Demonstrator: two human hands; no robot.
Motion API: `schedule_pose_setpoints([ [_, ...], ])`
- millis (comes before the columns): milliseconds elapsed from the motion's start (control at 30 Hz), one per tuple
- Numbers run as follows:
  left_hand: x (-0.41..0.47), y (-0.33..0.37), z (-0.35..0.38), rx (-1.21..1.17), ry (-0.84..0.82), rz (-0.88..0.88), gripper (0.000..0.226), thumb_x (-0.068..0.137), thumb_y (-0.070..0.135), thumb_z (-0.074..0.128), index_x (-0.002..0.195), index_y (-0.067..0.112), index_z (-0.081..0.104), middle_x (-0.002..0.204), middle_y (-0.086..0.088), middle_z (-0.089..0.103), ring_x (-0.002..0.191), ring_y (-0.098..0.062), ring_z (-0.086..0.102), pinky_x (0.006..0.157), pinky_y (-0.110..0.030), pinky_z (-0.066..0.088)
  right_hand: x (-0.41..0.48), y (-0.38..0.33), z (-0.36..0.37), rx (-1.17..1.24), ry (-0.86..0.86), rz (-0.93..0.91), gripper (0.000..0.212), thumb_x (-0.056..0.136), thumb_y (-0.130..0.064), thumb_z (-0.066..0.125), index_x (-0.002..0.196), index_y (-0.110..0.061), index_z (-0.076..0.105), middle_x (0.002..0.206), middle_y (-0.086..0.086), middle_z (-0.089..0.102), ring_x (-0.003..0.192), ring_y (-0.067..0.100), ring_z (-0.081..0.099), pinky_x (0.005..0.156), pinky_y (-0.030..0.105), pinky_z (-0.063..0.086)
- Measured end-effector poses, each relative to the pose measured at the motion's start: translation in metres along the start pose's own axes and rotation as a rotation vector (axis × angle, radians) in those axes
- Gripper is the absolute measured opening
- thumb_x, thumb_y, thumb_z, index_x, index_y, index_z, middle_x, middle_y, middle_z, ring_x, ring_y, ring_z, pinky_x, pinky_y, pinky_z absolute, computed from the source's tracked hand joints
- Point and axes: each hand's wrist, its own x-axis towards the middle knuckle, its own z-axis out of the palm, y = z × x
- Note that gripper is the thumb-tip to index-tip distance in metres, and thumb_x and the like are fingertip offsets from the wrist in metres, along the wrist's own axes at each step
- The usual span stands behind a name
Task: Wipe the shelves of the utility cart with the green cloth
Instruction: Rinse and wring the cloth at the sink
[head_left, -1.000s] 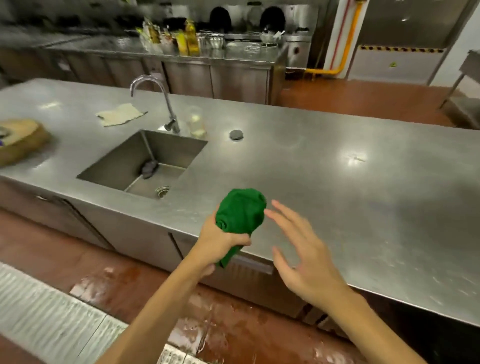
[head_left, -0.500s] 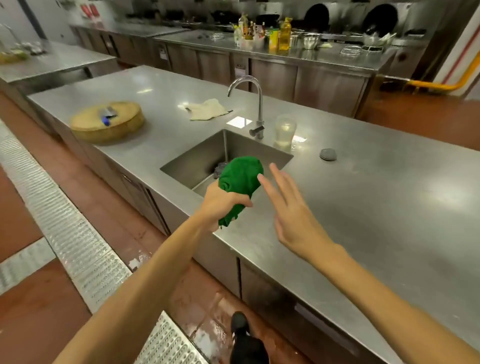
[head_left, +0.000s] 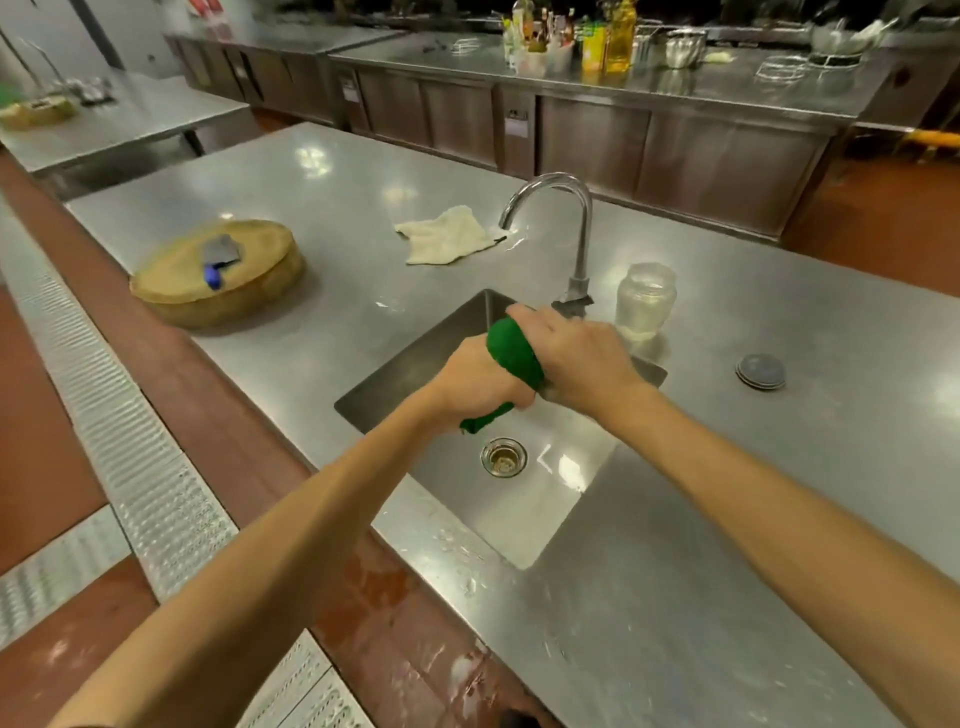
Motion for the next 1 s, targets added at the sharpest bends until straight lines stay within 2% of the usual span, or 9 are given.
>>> schedule_pose_setpoints([
  [133,0.052,-0.017,-0.009,0.468,-0.039,0.102,0.031,0.067,0.018,0.08,0.085,0.026,0.057,0.088,0.003,0.065,0.078,-0.015,0.063,0.066,-0.024,0.046,0.026,0.008,0.016,0.042,-0.21,0.086,0.057,0.074,-0.037,0.072,0.12,-0.014,0.046,0.102,0.005,0.066,0.084,0.028,0.066,0.064,0.035,0.048],
  [367,0.102,-0.041,-0.009,0.616,-0.012,0.201,0.036,0.076,0.03,0.073,0.107,0.023,0.057,0.093,0.002,0.068,0.083,-0.021,0.066,0.076,-0.041,0.059,0.054,0.025,0.053,0.225,-0.431,0.339,0.044,0.071,-0.033,0.069,0.104,-0.024,0.041,0.083,0.001,0.056,0.073,0.023,0.058,0.057,0.032,0.046],
  [433,0.111,-0.05,-0.01,0.372,0.033,0.167,0.057,0.069,0.024,0.083,0.118,0.024,0.055,0.102,0.004,0.065,0.091,-0.017,0.066,0.076,-0.035,0.059,0.059,0.031,0.064,0.225,-0.428,0.413,0.041,0.072,-0.033,0.068,0.1,-0.022,0.041,0.082,0.001,0.056,0.076,0.025,0.06,0.057,0.031,0.041],
  [567,0.12,-0.075,-0.008,-0.715,0.147,-0.225,0.093,0.059,0.034,0.094,0.138,0.022,0.046,0.109,-0.002,0.065,0.092,-0.018,0.071,0.079,-0.037,0.06,0.066,0.036,0.086,0.263,-0.295,0.653,0.043,0.071,-0.032,0.07,0.104,-0.014,0.049,0.094,0.007,0.065,0.083,0.03,0.065,0.06,0.032,0.044],
  [667,0.128,-0.076,0.001,-0.951,-0.055,-0.383,0.103,0.054,0.072,0.083,0.14,0.026,0.052,0.12,-0.002,0.067,0.108,-0.02,0.065,0.101,-0.049,0.049,0.072,0.024,0.09,0.23,-0.27,0.679,0.042,0.074,-0.023,0.07,0.108,-0.009,0.051,0.105,0.011,0.061,0.09,0.034,0.065,0.065,0.034,0.04],
  [733,0.141,-0.069,0.005,-1.119,-0.099,-0.431,0.104,0.049,0.078,0.082,0.133,0.018,0.062,0.127,-0.008,0.069,0.116,-0.027,0.066,0.102,-0.053,0.049,0.077,0.009,0.089,0.193,-0.297,0.61,0.041,0.075,-0.017,0.069,0.109,-0.008,0.049,0.107,0.012,0.06,0.09,0.034,0.065,0.064,0.034,0.037],
  [800,0.155,-0.067,0.005,-1.269,-0.05,-0.506,0.091,0.053,0.062,0.091,0.125,0.011,0.068,0.123,-0.013,0.071,0.108,-0.027,0.071,0.097,-0.047,0.055,0.081,-0.004,0.087,0.183,-0.298,0.54,0.043,0.076,-0.015,0.066,0.114,-0.009,0.047,0.108,0.01,0.058,0.086,0.033,0.065,0.062,0.033,0.037],
  [900,0.163,-0.066,0.0,-1.263,-0.044,-0.536,0.034,0.076,0.039,0.082,0.095,0.012,0.074,0.095,-0.01,0.075,0.086,-0.024,0.072,0.086,-0.038,0.058,0.082,-0.011,0.085,0.183,-0.246,0.481,0.062,0.078,-0.009,0.066,0.134,-0.011,0.039,0.123,0.009,0.051,0.095,0.031,0.06,0.063,0.033,0.042],
  [1000,0.171,-0.063,-0.008,-1.345,-0.085,-0.58,0.026,0.082,0.035,0.074,0.094,0.012,0.072,0.092,-0.009,0.074,0.088,-0.026,0.07,0.096,-0.038,0.053,0.075,-0.023,0.08,0.073,-0.05,0.434,0.078,0.069,0.005,0.06,0.143,-0.007,0.037,0.15,0.013,0.037,0.114,0.035,0.049,0.086,0.044,0.051],
])
